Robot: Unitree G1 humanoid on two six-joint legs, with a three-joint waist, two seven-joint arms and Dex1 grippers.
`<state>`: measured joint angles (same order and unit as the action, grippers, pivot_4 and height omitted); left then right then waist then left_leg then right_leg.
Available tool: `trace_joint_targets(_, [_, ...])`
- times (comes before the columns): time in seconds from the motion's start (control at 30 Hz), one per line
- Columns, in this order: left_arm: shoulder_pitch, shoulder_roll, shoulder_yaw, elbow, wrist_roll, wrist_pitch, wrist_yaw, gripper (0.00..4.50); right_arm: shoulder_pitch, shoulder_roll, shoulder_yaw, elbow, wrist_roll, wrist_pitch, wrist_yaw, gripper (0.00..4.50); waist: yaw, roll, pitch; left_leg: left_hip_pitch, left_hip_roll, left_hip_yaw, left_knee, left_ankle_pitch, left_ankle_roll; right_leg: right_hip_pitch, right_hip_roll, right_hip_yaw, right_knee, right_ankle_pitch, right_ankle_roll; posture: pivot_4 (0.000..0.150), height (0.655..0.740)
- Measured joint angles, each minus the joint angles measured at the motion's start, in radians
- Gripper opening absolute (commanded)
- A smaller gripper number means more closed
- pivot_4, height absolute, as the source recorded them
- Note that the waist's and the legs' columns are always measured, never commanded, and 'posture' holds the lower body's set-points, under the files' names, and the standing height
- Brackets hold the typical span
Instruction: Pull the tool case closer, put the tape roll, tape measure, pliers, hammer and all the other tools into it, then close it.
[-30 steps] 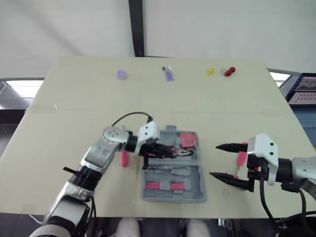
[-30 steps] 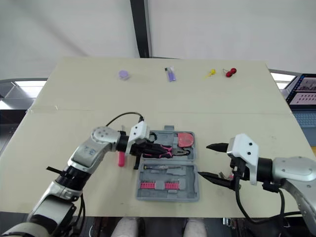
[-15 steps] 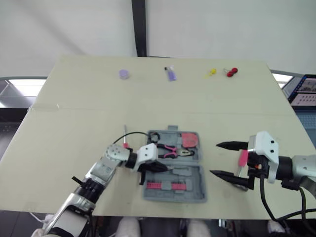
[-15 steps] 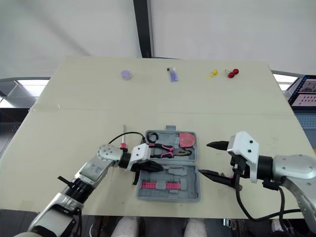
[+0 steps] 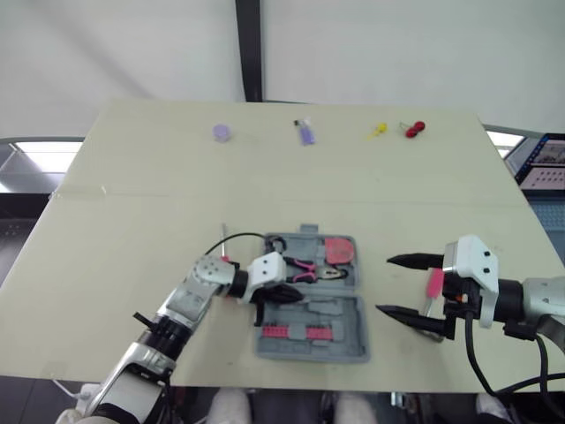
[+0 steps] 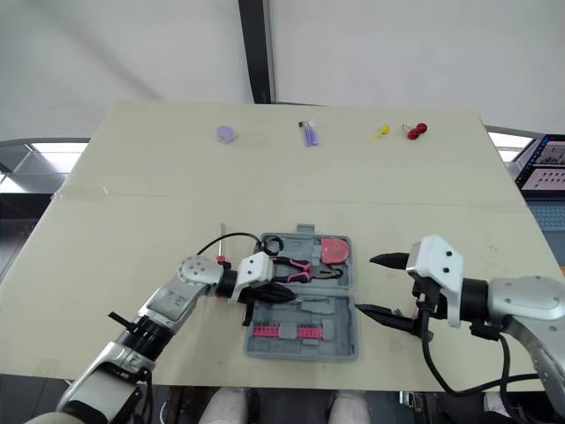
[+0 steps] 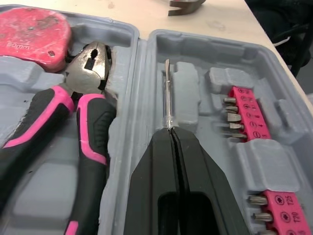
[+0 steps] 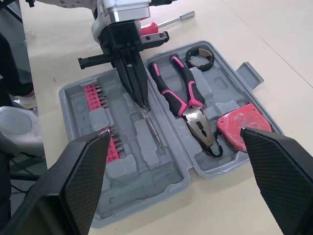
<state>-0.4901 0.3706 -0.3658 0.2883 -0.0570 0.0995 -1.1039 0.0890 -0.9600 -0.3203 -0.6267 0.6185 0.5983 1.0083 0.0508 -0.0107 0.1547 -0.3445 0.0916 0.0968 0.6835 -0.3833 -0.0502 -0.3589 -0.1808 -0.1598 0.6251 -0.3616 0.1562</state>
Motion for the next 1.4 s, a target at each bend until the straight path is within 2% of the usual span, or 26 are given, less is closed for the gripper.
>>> trace_joint_targets(0.3, [-0.005,0.003,-0.010,-0.001,0.018,-0.011,-0.001,0.07,0.006,0.000,0.000,0.000,0.000,0.000,0.001,4.50,0.000,0.000,0.000,0.000,0.000,0.000,0.000,0.000,0.000,0.000,0.000,0.000,0.000,0.000,0.000,0.150,0.7400])
trace_joint_targets(0.7, [-0.044,0.037,-0.096,0.012,0.129,-0.136,0.025,0.07,0.008,-0.002,-0.001,0.000,0.000,0.000,0.001,4.50,0.004,0.000,-0.006,0.005,0.000,0.000,-0.001,0.000,0.000,0.006,0.000,0.000,-0.001,0.000,0.000,0.150,0.7400])
trace_joint_targets(0.93, [-0.046,0.038,-0.118,0.022,0.139,-0.144,0.046,0.07,0.008,-0.012,-0.002,0.000,0.000,0.001,0.001,4.50,0.004,0.000,-0.012,0.010,0.000,-0.003,-0.001,0.000,0.001,0.014,0.000,0.000,-0.005,0.000,0.000,0.150,0.7400])
trace_joint_targets(1.33, [-0.042,0.033,-0.108,0.029,0.126,-0.142,0.046,0.07,-0.006,-0.012,-0.001,0.010,0.001,0.001,0.001,4.50,0.003,0.000,-0.014,0.010,-0.001,-0.006,-0.001,0.000,0.001,0.016,0.000,-0.001,-0.006,0.000,0.000,0.150,0.7400])
trace_joint_targets(1.4, [-0.033,0.032,-0.090,0.026,0.104,-0.118,0.040,0.59,-0.017,-0.010,-0.002,0.028,0.013,0.002,0.001,4.50,0.000,0.000,-0.013,0.010,-0.001,-0.006,-0.002,0.000,0.001,0.016,0.000,-0.001,-0.006,0.000,0.000,0.150,0.7400])
